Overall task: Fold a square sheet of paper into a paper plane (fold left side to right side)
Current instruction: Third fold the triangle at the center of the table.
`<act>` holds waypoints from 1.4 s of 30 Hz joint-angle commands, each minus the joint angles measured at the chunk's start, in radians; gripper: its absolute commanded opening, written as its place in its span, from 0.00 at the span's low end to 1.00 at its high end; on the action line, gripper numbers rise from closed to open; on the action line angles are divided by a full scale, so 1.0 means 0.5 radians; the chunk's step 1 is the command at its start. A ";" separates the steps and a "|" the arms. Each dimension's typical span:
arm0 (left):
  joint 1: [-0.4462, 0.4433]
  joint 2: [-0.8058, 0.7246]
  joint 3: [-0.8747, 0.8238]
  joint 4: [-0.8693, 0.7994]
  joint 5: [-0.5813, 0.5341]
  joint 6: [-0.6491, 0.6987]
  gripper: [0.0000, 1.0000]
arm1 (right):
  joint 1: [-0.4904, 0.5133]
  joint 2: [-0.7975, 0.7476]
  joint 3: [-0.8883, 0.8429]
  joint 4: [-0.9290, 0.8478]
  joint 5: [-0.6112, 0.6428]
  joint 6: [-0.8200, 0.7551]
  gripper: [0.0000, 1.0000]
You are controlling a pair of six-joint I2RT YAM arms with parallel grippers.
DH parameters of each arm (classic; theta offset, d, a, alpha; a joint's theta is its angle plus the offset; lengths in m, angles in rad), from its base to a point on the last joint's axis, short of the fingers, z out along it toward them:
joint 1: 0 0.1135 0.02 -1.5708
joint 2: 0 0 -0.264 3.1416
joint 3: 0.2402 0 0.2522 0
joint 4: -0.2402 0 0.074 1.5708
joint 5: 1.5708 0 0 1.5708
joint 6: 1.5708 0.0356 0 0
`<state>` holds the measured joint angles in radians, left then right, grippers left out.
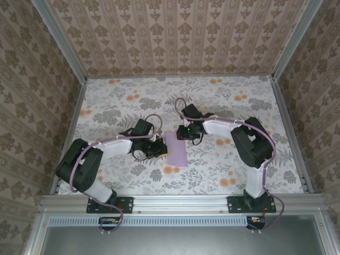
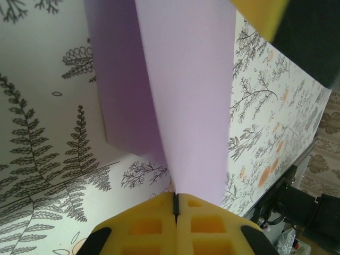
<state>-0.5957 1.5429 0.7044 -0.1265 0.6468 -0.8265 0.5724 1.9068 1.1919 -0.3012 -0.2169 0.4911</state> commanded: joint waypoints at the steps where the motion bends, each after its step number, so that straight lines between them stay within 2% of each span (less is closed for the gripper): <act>1: -0.017 -0.021 -0.022 0.015 0.006 -0.112 0.00 | 0.010 -0.284 -0.110 0.099 0.107 -0.108 0.36; 5: -0.020 -0.015 -0.009 0.021 0.007 -0.155 0.00 | 0.066 -0.573 -0.328 0.156 0.190 -0.227 0.47; 9: -0.020 0.007 0.005 0.034 0.037 -0.199 0.00 | 0.209 -0.826 -0.553 0.191 0.308 -0.298 0.57; 15: -0.020 0.023 0.019 0.029 0.065 -0.234 0.00 | 0.612 -1.192 -0.898 0.275 0.618 -0.334 0.72; 18: -0.020 0.029 0.032 0.020 0.074 -0.234 0.00 | 0.825 -1.238 -0.974 0.287 0.751 -0.366 0.76; 23: -0.020 0.035 0.036 0.014 0.077 -0.237 0.00 | 1.083 -1.087 -0.927 0.234 0.944 -0.428 0.83; 30: -0.027 0.032 0.030 0.014 0.065 -0.243 0.00 | 1.171 -0.727 -0.708 0.225 1.041 -0.545 0.85; 36: -0.030 0.035 0.036 0.007 0.067 -0.237 0.00 | 1.172 -0.584 -0.597 0.258 1.024 -0.634 0.83; 39: -0.030 0.040 0.036 -0.005 0.062 -0.229 0.00 | 1.172 -0.556 -0.578 0.256 1.007 -0.654 0.78; 42: -0.030 0.043 0.029 -0.005 0.062 -0.225 0.00 | 1.172 -0.552 -0.566 0.250 1.004 -0.657 0.67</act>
<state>-0.6025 1.5520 0.7052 -0.1192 0.6632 -0.9287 1.1530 1.6188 0.8806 -0.1738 0.2630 0.1814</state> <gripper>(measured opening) 0.048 0.702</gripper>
